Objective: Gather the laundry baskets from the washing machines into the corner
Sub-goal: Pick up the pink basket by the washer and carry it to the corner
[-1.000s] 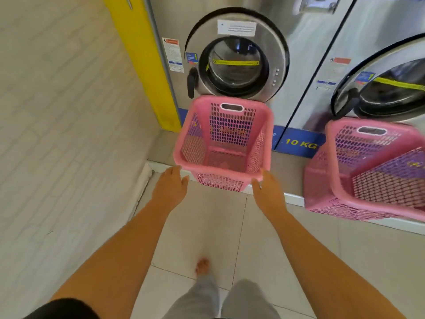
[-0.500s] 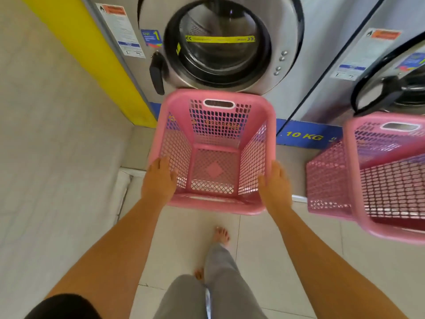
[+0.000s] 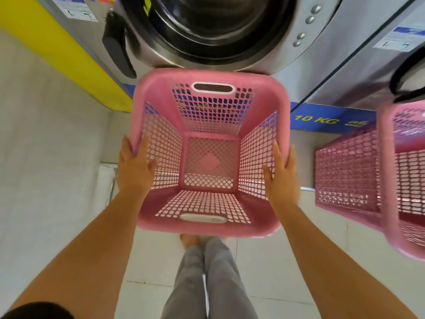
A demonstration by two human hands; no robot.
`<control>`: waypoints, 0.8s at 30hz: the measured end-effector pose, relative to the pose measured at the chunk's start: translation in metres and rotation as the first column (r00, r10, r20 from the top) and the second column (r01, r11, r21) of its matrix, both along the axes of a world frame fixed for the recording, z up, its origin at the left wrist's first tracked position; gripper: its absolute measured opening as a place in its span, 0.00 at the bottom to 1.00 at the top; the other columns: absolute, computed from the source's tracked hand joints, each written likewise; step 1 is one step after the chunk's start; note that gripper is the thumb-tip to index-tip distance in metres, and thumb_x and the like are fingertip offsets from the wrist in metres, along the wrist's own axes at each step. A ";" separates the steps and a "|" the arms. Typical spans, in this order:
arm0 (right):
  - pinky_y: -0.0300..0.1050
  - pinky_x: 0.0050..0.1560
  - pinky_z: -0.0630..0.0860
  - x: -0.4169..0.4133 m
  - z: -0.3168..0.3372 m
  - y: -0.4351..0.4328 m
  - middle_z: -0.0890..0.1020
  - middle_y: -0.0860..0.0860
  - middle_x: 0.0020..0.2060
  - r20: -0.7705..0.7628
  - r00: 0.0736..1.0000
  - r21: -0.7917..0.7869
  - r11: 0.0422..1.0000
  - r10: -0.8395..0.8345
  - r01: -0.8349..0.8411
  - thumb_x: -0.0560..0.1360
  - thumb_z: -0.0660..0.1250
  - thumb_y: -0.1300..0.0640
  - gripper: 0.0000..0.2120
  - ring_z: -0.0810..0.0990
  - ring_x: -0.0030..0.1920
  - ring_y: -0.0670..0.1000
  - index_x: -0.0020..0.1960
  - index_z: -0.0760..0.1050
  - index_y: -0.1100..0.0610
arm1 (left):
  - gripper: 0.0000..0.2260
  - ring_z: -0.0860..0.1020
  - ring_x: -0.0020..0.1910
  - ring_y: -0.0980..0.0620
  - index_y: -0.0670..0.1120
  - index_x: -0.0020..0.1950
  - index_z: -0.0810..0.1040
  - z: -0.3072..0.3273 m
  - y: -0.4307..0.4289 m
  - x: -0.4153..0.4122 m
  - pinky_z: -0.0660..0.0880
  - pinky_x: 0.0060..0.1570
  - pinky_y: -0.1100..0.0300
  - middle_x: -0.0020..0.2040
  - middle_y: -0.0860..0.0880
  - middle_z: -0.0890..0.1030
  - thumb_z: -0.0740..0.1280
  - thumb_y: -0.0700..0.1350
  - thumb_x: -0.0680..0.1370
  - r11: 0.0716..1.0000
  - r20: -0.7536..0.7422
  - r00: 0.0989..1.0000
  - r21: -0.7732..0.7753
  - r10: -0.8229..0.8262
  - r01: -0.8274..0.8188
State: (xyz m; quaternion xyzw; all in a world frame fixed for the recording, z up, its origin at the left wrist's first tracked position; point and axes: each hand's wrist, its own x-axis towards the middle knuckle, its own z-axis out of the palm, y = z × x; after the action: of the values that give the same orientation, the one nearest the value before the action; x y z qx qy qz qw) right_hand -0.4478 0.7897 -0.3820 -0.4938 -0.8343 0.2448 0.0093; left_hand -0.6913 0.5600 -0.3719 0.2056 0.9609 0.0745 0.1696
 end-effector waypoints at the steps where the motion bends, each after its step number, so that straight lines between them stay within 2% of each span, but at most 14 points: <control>1: 0.59 0.46 0.77 0.000 -0.002 0.000 0.52 0.52 0.78 -0.001 1.000 0.014 1.000 -0.001 0.001 0.79 0.60 0.52 0.29 0.74 0.63 0.65 0.76 0.53 0.39 | 0.27 0.57 0.75 0.35 0.58 0.77 0.55 -0.001 0.000 -0.003 0.66 0.67 0.37 0.79 0.40 0.48 0.62 0.51 0.79 1.000 0.003 1.000 0.001 0.006 -0.006; 3: 0.58 0.42 0.78 0.000 -0.006 0.000 0.53 0.52 0.78 0.006 1.000 0.035 0.999 -0.006 0.006 0.79 0.60 0.53 0.29 0.77 0.59 0.65 0.76 0.54 0.39 | 0.26 0.63 0.71 0.34 0.58 0.77 0.57 -0.002 0.000 -0.007 0.70 0.62 0.37 0.78 0.42 0.50 0.61 0.49 0.80 1.000 -0.010 1.000 -0.020 0.000 0.000; 6: 0.58 0.41 0.78 -0.001 -0.009 0.001 0.54 0.52 0.78 0.021 1.000 0.047 0.999 -0.016 0.015 0.79 0.59 0.56 0.29 0.79 0.53 0.67 0.76 0.55 0.40 | 0.24 0.73 0.58 0.34 0.57 0.75 0.61 -0.004 -0.001 -0.010 0.75 0.53 0.39 0.75 0.42 0.58 0.61 0.45 0.80 1.000 -0.075 0.997 -0.015 -0.018 0.016; 10: 0.58 0.42 0.78 -0.001 -0.008 0.001 0.56 0.53 0.77 0.021 1.000 0.045 0.999 -0.017 0.016 0.79 0.59 0.58 0.30 0.80 0.49 0.66 0.76 0.55 0.40 | 0.24 0.77 0.48 0.33 0.55 0.74 0.64 -0.008 -0.003 -0.011 0.76 0.47 0.39 0.68 0.40 0.65 0.62 0.43 0.79 0.999 -0.113 0.993 0.028 -0.024 0.027; 19: 0.59 0.39 0.80 0.007 0.010 -0.021 0.57 0.51 0.76 0.021 1.000 0.045 0.999 -0.018 0.017 0.78 0.58 0.60 0.30 0.80 0.43 0.65 0.75 0.55 0.38 | 0.28 0.75 0.48 0.36 0.57 0.74 0.61 0.004 -0.022 0.002 0.77 0.41 0.41 0.65 0.40 0.64 0.63 0.39 0.76 1.000 -0.089 0.996 0.021 0.003 -0.001; 24: 0.59 0.38 0.79 0.001 0.038 -0.045 0.59 0.50 0.75 0.067 0.997 0.062 0.997 0.040 -0.044 0.77 0.58 0.60 0.31 0.80 0.41 0.64 0.75 0.55 0.38 | 0.26 0.75 0.50 0.37 0.56 0.75 0.62 0.030 -0.058 0.015 0.76 0.39 0.44 0.66 0.40 0.65 0.63 0.41 0.78 0.998 -0.095 0.993 0.024 0.067 -0.065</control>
State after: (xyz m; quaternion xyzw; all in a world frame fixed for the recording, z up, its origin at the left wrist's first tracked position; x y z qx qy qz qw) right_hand -0.4472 0.7448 -0.3441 -0.4835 -0.8516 0.2021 -0.0078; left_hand -0.6761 0.5019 -0.3421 0.1786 0.9734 0.0803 0.1187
